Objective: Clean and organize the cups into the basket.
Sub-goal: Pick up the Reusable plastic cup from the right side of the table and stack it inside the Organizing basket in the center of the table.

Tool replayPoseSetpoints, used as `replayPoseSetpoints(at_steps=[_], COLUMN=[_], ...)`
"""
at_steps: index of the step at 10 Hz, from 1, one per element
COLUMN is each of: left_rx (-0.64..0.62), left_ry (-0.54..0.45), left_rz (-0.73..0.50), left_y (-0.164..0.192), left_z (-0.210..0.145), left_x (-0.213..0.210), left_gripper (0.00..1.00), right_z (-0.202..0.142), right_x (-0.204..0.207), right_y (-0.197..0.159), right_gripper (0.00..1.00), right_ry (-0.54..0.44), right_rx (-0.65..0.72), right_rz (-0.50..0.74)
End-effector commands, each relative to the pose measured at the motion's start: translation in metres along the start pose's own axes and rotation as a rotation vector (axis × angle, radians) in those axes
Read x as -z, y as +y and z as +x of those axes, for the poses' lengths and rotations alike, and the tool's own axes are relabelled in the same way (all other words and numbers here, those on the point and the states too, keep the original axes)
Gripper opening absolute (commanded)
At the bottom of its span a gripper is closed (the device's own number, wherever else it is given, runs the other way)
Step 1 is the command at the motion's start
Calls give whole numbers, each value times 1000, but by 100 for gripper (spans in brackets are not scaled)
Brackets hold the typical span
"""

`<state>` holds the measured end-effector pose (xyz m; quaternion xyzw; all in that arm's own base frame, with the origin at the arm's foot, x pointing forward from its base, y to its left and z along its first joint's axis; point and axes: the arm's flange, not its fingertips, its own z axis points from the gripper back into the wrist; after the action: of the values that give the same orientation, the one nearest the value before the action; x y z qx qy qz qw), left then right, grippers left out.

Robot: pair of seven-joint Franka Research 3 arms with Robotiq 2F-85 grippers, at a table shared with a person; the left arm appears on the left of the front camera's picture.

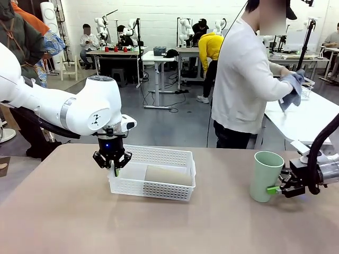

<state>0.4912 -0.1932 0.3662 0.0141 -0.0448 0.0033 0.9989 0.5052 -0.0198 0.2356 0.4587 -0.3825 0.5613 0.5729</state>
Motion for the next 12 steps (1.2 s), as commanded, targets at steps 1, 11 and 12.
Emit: replayPoseSetpoints(at_steps=[1,11,12], left_rx=[0,0,0], left_ry=[-5,-5,-5], left_rz=[-1,-1,-1], left_y=[-1,-1,-1], left_z=[1,1,1], left_x=[-2,-2,-2], left_gripper=[0,0,0], right_z=[0,71,118], right_x=[16,14,0], right_y=[-11,20,36], right_gripper=[100,0,0], right_ry=[12,-41,-55], right_rx=[-20,15,7], right_rz=[42,79,66])
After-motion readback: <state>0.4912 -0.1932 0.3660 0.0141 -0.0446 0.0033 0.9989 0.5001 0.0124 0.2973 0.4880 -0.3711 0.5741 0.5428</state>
